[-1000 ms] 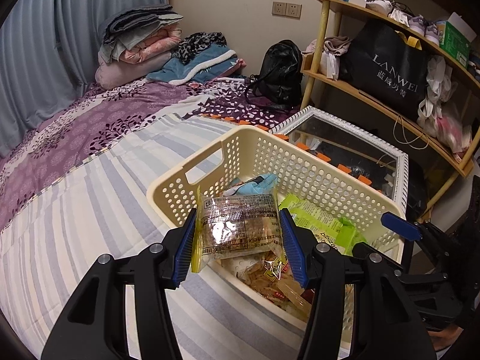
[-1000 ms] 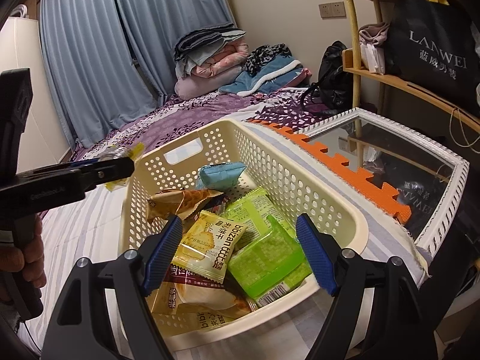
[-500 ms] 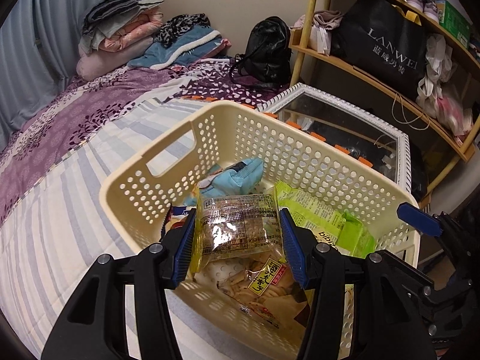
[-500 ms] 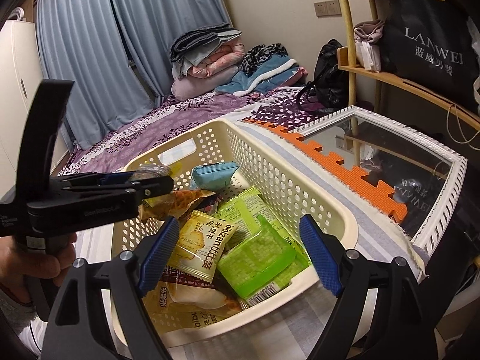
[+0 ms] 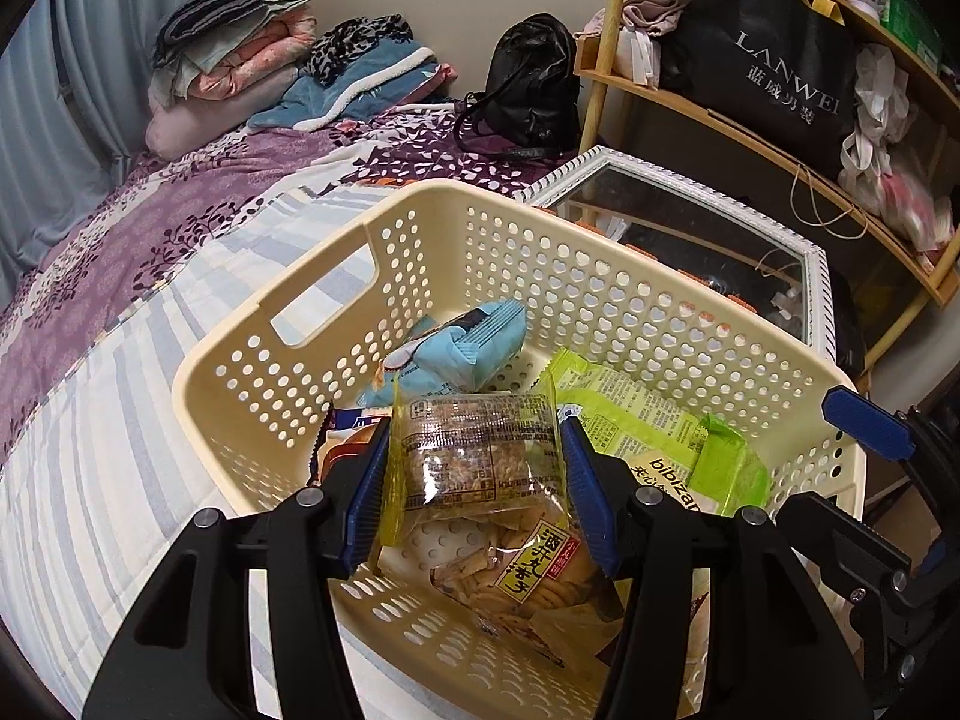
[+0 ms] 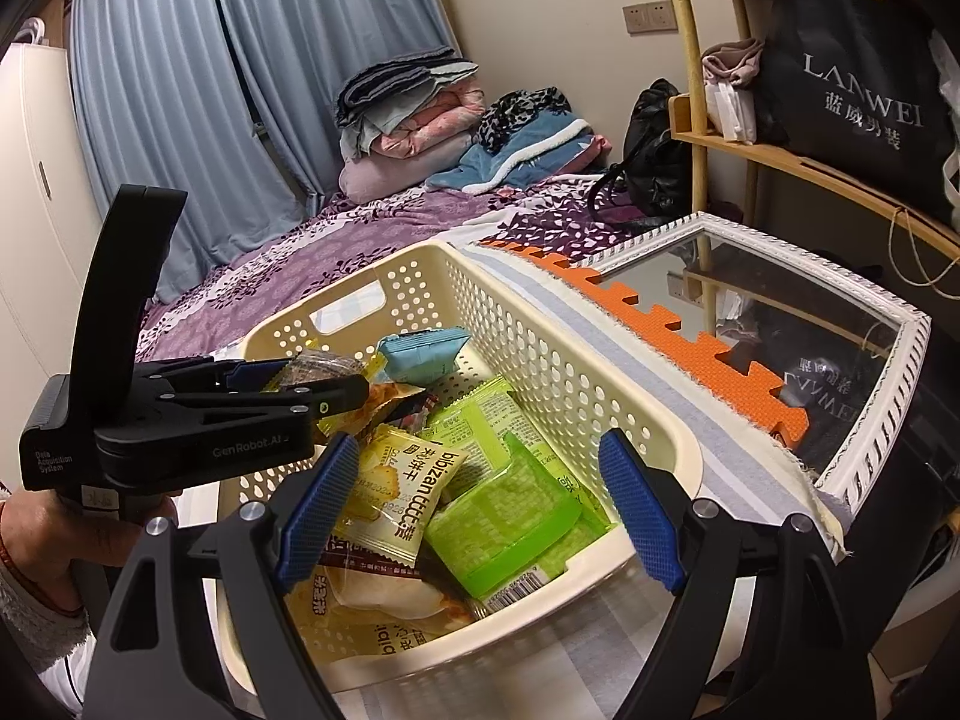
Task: Organize snacks
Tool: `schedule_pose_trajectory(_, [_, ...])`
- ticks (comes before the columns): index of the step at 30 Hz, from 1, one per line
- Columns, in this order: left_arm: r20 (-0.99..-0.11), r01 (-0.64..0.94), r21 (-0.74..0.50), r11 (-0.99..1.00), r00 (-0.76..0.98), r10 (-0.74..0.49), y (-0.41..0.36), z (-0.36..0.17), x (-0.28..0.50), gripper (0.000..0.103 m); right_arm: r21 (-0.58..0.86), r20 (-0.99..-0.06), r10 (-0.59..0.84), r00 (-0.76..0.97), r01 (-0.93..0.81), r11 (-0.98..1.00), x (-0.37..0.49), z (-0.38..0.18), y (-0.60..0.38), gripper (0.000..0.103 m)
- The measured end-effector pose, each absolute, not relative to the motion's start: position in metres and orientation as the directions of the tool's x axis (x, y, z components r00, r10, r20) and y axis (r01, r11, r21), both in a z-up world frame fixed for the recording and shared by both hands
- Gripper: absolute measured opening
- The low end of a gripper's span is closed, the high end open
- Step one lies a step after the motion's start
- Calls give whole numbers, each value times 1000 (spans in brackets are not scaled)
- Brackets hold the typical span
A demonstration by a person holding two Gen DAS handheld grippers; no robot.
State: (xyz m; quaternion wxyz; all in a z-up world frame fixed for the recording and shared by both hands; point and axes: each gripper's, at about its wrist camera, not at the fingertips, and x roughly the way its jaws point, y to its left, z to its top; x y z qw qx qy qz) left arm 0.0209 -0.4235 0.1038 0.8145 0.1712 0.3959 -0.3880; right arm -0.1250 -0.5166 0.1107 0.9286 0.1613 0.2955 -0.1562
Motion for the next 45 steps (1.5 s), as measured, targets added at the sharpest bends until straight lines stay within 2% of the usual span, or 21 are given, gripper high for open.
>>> schedule_pose_trajectory(22, [-763,802,6,598,389,-515,-436,113,8,56,206,-597,-197,778,385,899,-126,112,-516,82])
schedule_pose_trajectory(24, [-762,801,15,599,396,-511,-436,113,7,67,207,-597,-196,778,385,899,-125,112,-516,82])
schedule_pose_trajectory(25, [-758,798,22,603,406,-510,-436,114,6,77,207,-597,-196,778,385,899,-126,112,-516,82])
schedule_pose_trajectory(26, [-753,794,31,607,417,-508,-436,115,5,84,207,-597,-196,778,385,899,-125,112,-516,82])
schedule_pose_trajectory(31, [-746,767,70,638,465,-477,-434,119,7,98,209,-597,-197,778,387,898,-127,113,-517,82])
schedule_pose_trajectory(35, [-740,749,91,656,491,-459,-430,123,9,98,202,-593,-200,780,385,900,-128,114,-516,89])
schedule_pose_trajectory(45, [-708,706,160,690,569,-418,-418,134,5,99,200,-603,-194,774,382,903,-129,117,-513,98])
